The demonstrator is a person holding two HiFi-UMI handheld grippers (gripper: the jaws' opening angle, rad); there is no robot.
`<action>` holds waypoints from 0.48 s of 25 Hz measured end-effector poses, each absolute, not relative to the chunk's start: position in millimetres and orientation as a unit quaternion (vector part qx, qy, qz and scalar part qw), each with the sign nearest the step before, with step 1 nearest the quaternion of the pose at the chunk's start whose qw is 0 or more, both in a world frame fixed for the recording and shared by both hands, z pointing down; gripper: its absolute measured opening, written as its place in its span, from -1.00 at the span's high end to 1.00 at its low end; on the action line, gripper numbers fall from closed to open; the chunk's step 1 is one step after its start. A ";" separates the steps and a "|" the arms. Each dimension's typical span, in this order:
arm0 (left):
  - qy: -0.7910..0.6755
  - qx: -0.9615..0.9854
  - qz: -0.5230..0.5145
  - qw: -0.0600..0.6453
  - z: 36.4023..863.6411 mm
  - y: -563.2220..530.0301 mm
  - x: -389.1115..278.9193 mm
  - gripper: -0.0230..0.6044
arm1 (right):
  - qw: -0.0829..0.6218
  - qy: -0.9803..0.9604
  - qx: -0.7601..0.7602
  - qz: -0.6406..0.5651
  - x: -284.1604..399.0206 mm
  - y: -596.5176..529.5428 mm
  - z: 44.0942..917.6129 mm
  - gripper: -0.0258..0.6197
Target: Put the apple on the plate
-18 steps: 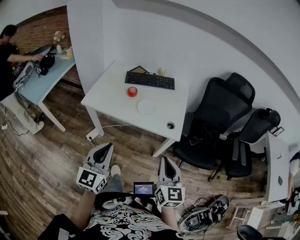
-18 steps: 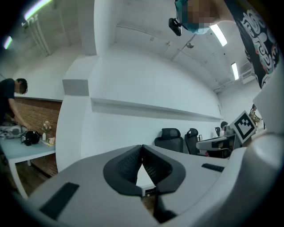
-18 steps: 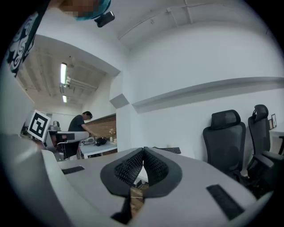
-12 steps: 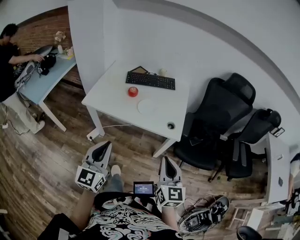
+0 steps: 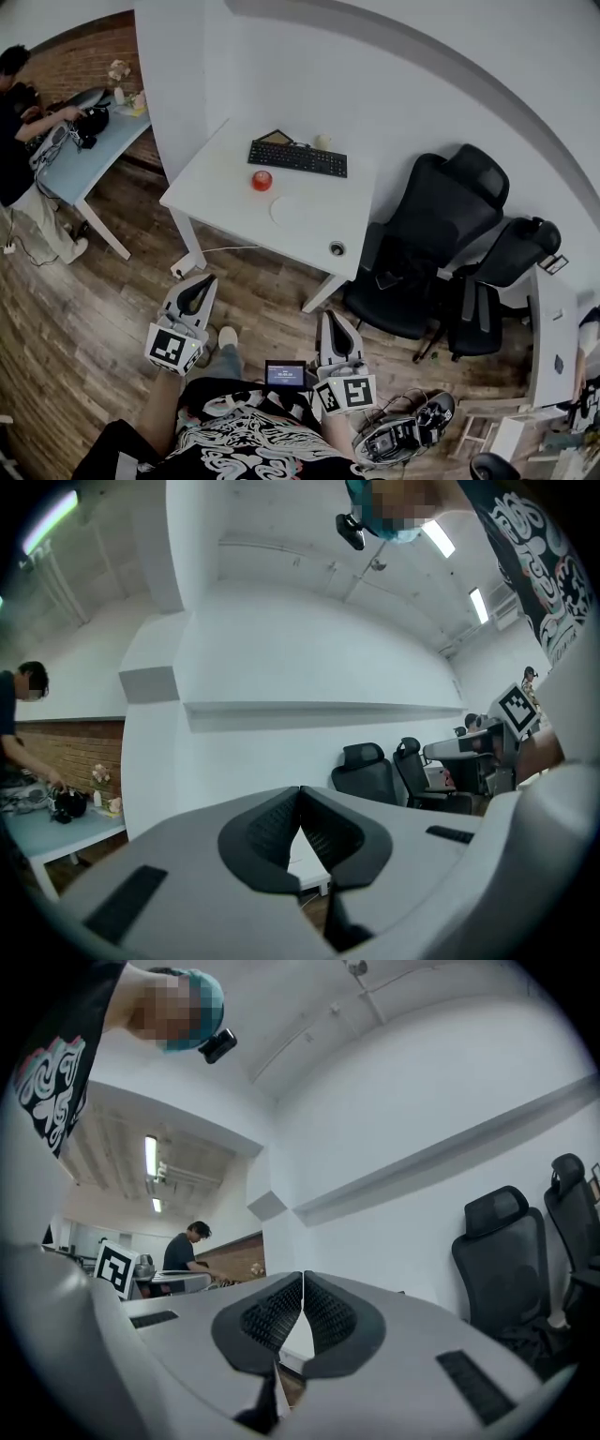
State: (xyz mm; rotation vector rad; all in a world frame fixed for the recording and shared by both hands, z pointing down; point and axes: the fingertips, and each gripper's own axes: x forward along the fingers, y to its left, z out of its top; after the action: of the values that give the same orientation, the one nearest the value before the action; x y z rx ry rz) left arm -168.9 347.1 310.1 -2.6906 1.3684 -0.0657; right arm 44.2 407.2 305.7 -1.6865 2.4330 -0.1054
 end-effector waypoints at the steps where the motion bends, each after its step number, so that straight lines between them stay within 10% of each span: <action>1: 0.459 -0.886 -0.020 0.054 309.8 344.3 -170.8 0.88 | 0.087 0.817 -0.569 -0.036 46.3 406.9 306.9 0.83; 12: 0.478 -0.878 -0.024 -0.011 321.2 310.1 -170.4 0.88 | 0.078 0.828 -0.555 -0.027 50.9 383.8 308.2 0.83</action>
State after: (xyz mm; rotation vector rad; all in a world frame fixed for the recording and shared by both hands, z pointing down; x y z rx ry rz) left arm -170.4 310.1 321.2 -2.7775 1.5137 -0.0771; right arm 50.9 383.8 308.2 -1.6612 2.4791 -0.0796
